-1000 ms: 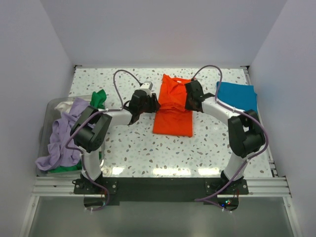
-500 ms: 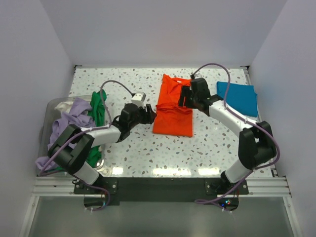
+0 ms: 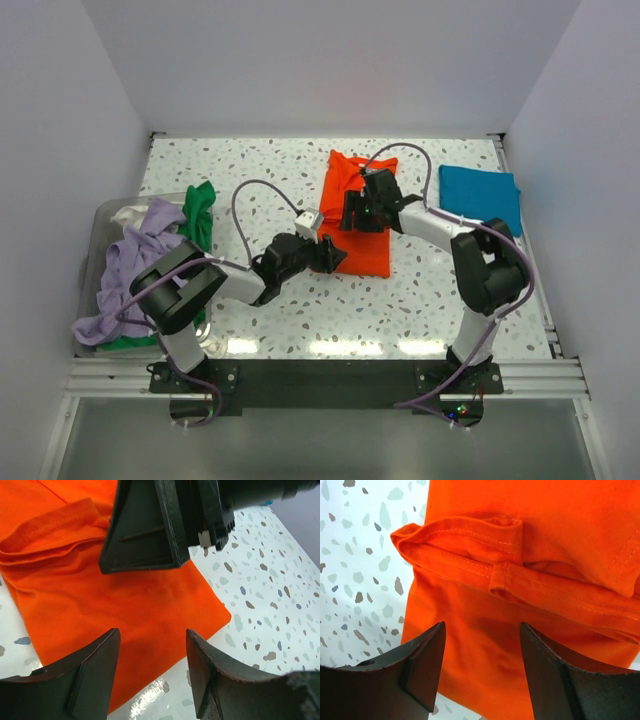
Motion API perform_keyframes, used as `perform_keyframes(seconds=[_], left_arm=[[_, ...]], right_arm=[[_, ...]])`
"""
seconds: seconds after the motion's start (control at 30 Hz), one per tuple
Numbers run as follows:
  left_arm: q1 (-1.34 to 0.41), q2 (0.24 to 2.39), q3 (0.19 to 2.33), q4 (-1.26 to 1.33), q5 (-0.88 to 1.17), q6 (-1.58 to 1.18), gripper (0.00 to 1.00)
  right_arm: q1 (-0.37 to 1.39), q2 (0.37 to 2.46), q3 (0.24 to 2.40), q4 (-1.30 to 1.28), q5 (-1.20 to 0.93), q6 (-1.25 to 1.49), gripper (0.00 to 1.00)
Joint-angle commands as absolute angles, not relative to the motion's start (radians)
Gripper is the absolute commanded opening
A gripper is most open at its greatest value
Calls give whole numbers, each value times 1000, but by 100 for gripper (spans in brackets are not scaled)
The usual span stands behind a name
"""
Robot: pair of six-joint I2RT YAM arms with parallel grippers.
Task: Fold and stack the t-shirts
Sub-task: Fold the tshirt
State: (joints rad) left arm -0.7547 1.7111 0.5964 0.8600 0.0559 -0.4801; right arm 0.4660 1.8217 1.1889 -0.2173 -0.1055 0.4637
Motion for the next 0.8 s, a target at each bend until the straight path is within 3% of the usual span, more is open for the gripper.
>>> perform_keyframes(seconds=[0.0, 0.53, 0.77], left_arm=[[-773, 1770, 603, 1051, 72, -488, 59], [-781, 1914, 548, 1011, 3, -497, 57], [-796, 1960, 496, 1072, 29, -534, 55]], right_arm=[[472, 1836, 1255, -193, -126, 460, 64], [474, 1976, 1390, -256, -3, 445, 63], [472, 2092, 1615, -340, 159, 410, 63]])
